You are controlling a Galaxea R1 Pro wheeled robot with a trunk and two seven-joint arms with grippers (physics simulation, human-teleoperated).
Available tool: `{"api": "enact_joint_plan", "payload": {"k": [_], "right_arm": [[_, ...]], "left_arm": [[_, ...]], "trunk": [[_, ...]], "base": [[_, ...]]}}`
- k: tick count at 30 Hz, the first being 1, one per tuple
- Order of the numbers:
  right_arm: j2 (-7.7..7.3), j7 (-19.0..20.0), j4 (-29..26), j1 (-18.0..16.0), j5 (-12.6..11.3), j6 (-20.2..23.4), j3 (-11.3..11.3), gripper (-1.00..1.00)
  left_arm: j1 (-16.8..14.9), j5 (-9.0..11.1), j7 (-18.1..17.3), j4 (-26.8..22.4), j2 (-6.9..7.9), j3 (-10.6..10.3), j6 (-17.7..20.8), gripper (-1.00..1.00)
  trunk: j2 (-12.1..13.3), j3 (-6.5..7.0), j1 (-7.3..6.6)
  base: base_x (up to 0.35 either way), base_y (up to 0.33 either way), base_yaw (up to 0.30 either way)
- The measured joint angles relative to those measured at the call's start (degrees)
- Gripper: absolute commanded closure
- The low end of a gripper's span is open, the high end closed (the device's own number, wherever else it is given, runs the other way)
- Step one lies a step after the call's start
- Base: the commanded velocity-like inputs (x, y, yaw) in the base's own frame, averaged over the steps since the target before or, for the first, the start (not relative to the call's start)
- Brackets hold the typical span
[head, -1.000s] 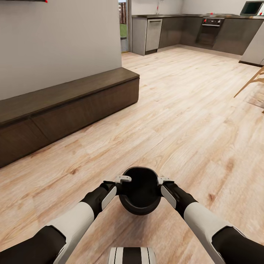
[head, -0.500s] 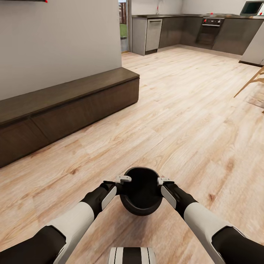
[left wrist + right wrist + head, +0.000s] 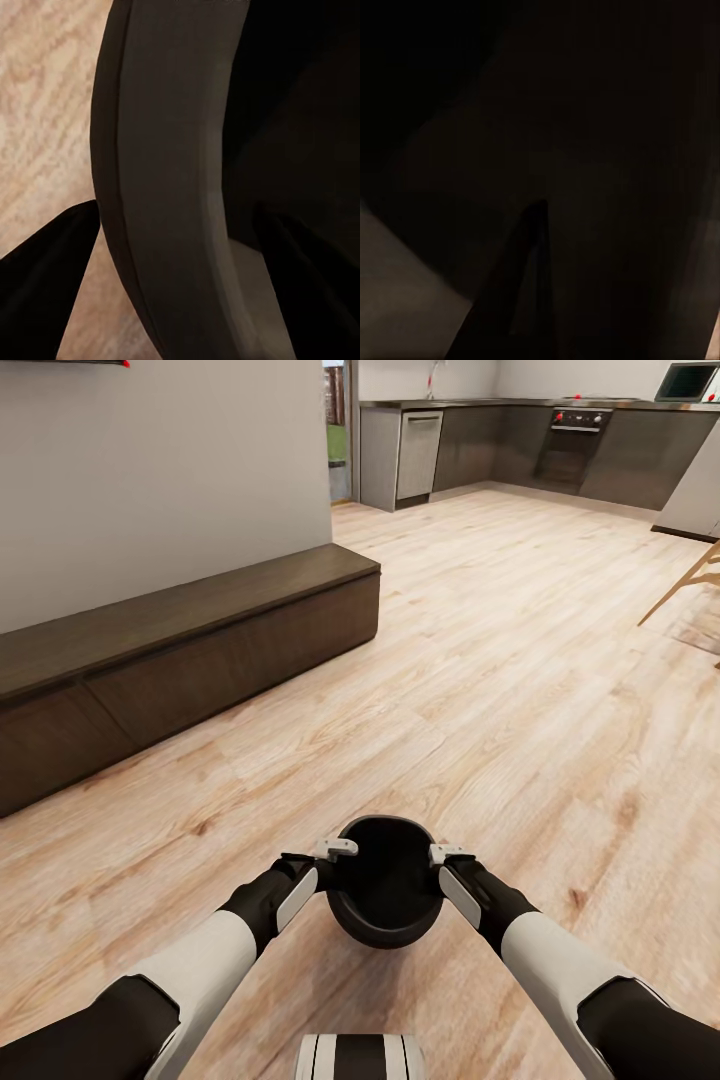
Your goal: Place each of the two pumpkins and all three candles from the living room inside a cabinet in the living room (use any cabinet), then make sure every cabinet is closed, and position the cauldron so it is next to a table in the living room.
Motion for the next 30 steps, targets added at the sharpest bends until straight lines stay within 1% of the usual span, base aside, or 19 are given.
{"api": "enact_joint_plan", "payload": {"k": [30], "right_arm": [[0.00,0.0,-0.1,0.0,0.1,0.1,0.0,1.00]], "left_arm": [[0.0,0.0,0.0,-0.1,0.00,0.1,0.0,1.00]], "trunk": [[0.0,0.00,0.01]], "base": [[0.000,0.000,0.000]]}}
